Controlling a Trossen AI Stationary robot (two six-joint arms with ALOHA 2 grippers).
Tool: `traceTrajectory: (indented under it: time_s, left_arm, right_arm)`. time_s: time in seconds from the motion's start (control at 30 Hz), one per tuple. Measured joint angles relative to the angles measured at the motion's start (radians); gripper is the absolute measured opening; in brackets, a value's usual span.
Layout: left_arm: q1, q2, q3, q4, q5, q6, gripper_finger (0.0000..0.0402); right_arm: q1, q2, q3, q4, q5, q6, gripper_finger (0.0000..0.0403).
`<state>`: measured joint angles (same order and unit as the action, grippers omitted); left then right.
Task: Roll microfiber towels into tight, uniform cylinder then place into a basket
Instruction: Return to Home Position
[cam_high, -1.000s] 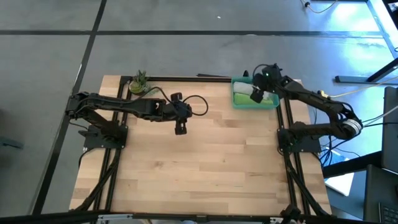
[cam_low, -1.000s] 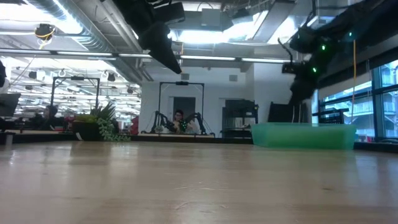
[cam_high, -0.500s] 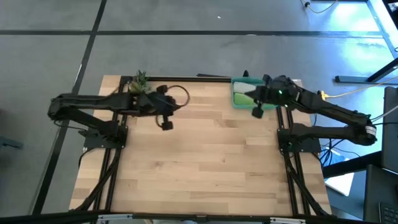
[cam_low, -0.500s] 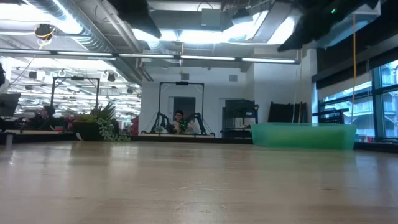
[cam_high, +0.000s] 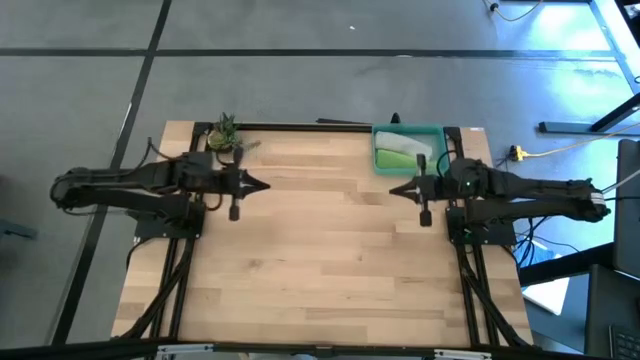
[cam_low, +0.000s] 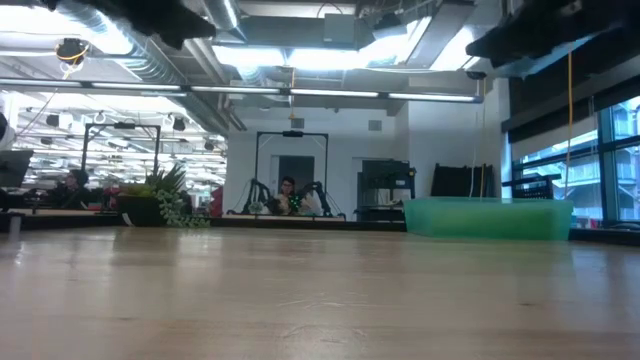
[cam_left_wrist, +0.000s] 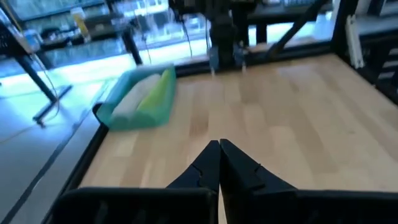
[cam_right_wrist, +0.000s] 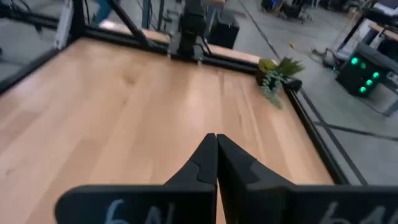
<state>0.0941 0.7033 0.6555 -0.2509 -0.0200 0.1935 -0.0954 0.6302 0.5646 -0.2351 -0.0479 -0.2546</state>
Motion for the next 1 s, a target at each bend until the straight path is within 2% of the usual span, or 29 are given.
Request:
traceTrajectory:
  time_s: [0.13, 0.27, 0.5, 0.8, 1.0]
  left_arm:
    - [0.027, -0.118, -0.109, 0.06, 0.054, -0.007, 0.0]
    - [0.056, -0.226, -0.214, 0.079, 0.06, -0.03, 0.0]
    - [0.094, -0.429, -0.361, 0.087, 0.12, -0.072, 0.0]
    - [0.095, -0.684, -0.505, 0.09, 0.148, -0.107, 0.0]
    - [0.095, -0.702, -0.583, 0.15, 0.196, -0.131, 0.0]
  right_arm:
    - [0.024, -0.048, -0.102, 0.122, -0.03, 0.038, 0.0002]
    - [0.027, -0.108, -0.208, 0.225, -0.061, 0.043, 0.0002]
    - [0.026, -0.262, -0.334, 0.261, -0.06, 0.09, 0.0001]
    - [0.026, -0.458, -0.476, 0.322, -0.062, 0.151, 0.0001]
    - [0.025, -0.515, -0.557, 0.44, -0.166, 0.146, 0.0]
